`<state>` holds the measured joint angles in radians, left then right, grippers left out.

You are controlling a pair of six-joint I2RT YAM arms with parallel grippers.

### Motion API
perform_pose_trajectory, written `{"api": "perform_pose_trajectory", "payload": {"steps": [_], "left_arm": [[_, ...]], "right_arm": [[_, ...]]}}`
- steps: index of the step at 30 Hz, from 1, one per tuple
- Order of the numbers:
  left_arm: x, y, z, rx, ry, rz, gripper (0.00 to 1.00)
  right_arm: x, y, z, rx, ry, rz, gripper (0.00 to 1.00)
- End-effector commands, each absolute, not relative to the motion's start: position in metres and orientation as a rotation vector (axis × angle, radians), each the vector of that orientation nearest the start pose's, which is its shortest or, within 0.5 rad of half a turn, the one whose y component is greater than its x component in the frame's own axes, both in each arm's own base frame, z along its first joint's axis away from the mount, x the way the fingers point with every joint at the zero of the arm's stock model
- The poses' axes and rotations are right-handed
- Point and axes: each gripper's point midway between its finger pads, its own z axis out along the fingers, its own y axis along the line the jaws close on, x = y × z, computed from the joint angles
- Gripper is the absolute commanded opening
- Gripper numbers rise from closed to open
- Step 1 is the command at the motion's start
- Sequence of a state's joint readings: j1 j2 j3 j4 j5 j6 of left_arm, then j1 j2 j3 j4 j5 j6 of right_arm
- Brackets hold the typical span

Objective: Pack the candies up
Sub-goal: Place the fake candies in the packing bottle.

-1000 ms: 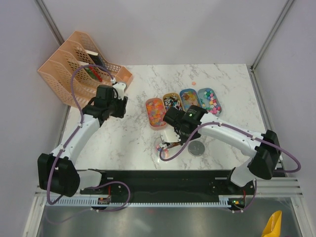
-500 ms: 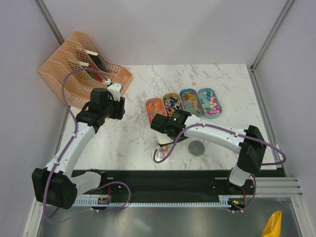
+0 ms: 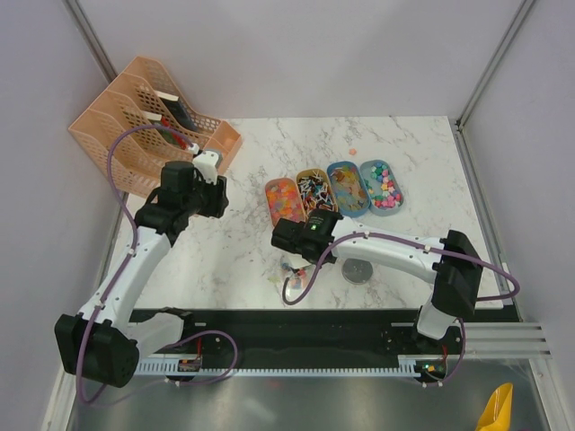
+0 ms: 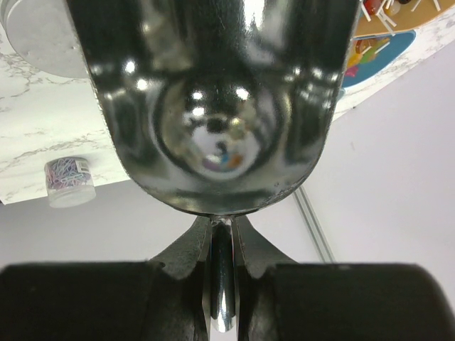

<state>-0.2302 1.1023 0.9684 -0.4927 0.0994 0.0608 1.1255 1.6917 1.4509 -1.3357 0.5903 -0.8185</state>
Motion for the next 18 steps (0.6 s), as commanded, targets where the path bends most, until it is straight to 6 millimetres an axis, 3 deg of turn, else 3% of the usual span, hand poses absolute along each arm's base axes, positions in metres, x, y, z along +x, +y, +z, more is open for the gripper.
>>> {"api": "perform_pose_trajectory", "payload": {"steps": [1, 11, 14, 16, 17, 18], "left_arm": [[0.316, -0.094, 0.206, 0.342, 2.143, -0.25, 0.56], [0.314, -0.1, 0.203, 0.356, 2.15, -0.291, 0.57], [0.301, -0.115, 0.202, 0.419, 2.153, -0.405, 0.57], [0.278, -0.147, 0.21, 0.555, 2.11, -0.638, 0.43], [0.262, -0.164, 0.217, 0.629, 2.078, -0.788, 0.26], [0.256, -0.171, 0.224, 0.644, 2.064, -0.853, 0.03]], "right_arm": [[0.223, 0.165, 0.188, -2.479, 1.646, -1.029, 0.0], [0.223, 0.152, 0.195, -2.454, 1.628, -1.091, 0.0], [0.228, 0.153, 0.204, -2.403, 1.639, -1.094, 0.0], [0.235, 0.164, 0.217, -2.281, 1.704, -1.01, 0.0], [0.237, 0.168, 0.212, -2.248, 1.789, -0.911, 0.0], [0.243, 0.179, 0.224, -2.152, 1.841, -0.817, 0.0]]}}
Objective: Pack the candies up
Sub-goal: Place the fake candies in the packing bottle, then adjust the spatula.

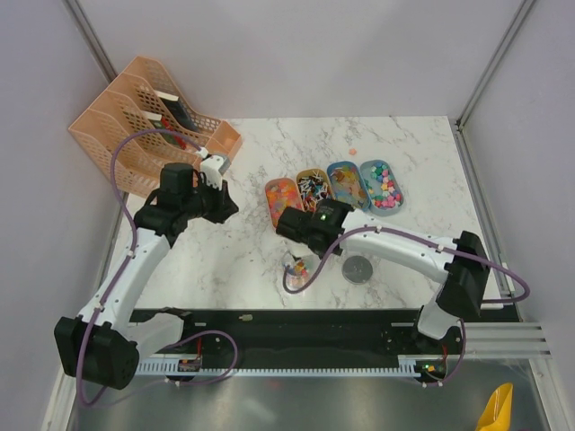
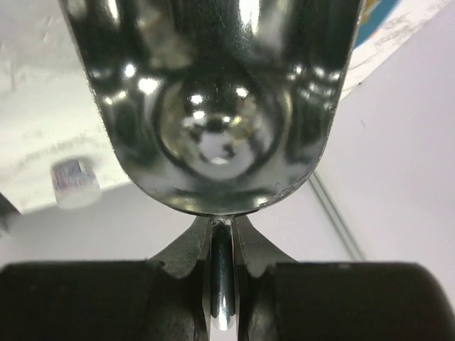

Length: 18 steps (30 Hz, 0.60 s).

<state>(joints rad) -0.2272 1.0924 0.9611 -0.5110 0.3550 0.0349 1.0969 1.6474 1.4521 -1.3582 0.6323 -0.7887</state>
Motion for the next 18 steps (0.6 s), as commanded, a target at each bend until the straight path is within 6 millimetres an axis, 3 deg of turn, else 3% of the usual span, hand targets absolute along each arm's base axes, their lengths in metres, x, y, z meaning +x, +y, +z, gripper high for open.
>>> {"api": "perform_pose_trajectory", "payload": {"steps": [1, 3, 6, 14, 18], "left_arm": [[0.25, -0.177, 0.229, 0.627, 2.07, -0.929, 0.02], [0.236, -0.193, 0.248, 0.678, 2.025, -1.095, 0.02], [0.234, -0.202, 0.261, 0.661, 2.03, -1.214, 0.02], [0.254, -0.208, 0.265, 0.626, 2.064, -1.239, 0.02], [0.266, -0.208, 0.255, 0.605, 2.099, -1.217, 0.02]], "right_arm": [[0.246, 0.182, 0.224, -2.09, 1.908, -0.756, 0.0], [0.253, 0.19, 0.218, -2.037, 1.999, -0.654, 0.0], [0.261, 0.201, 0.21, -1.986, 2.079, -0.546, 0.0], [0.279, 0.226, 0.209, -1.949, 2.071, -0.484, 0.0], [0.281, 0.242, 0.228, -1.892, 2.033, -0.392, 0.0]]}}
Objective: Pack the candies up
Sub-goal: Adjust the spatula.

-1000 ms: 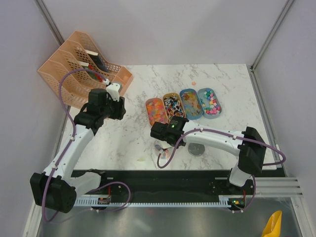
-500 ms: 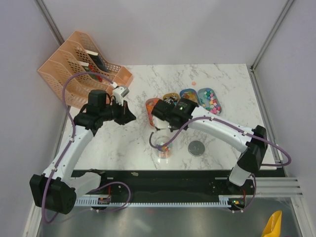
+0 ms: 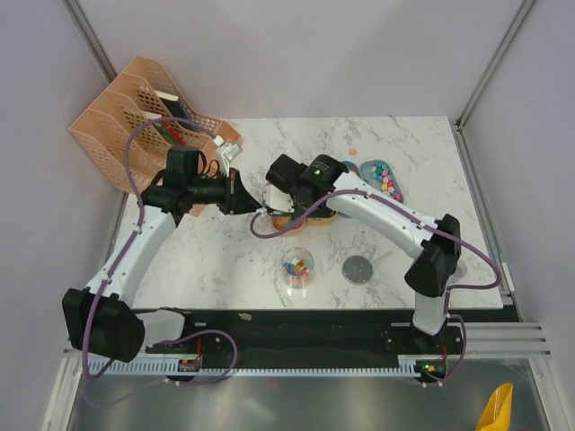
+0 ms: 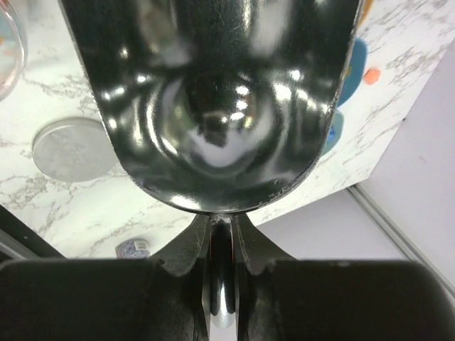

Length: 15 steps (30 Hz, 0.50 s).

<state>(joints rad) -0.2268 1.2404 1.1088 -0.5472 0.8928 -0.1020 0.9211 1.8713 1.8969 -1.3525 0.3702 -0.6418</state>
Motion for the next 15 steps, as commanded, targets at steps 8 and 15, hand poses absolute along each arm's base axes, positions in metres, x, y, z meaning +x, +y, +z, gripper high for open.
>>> {"api": "perform_pose_trajectory", "payload": {"steps": [8, 15], "left_arm": [[0.299, -0.213, 0.236, 0.573, 2.16, -1.191, 0.02], [0.317, -0.225, 0.228, 0.579, 2.19, -1.202, 0.02]], "right_arm": [[0.264, 0.251, 0.266, -1.823, 1.946, -0.182, 0.0], [0.247, 0.258, 0.29, -1.711, 1.919, -0.006, 0.0]]}}
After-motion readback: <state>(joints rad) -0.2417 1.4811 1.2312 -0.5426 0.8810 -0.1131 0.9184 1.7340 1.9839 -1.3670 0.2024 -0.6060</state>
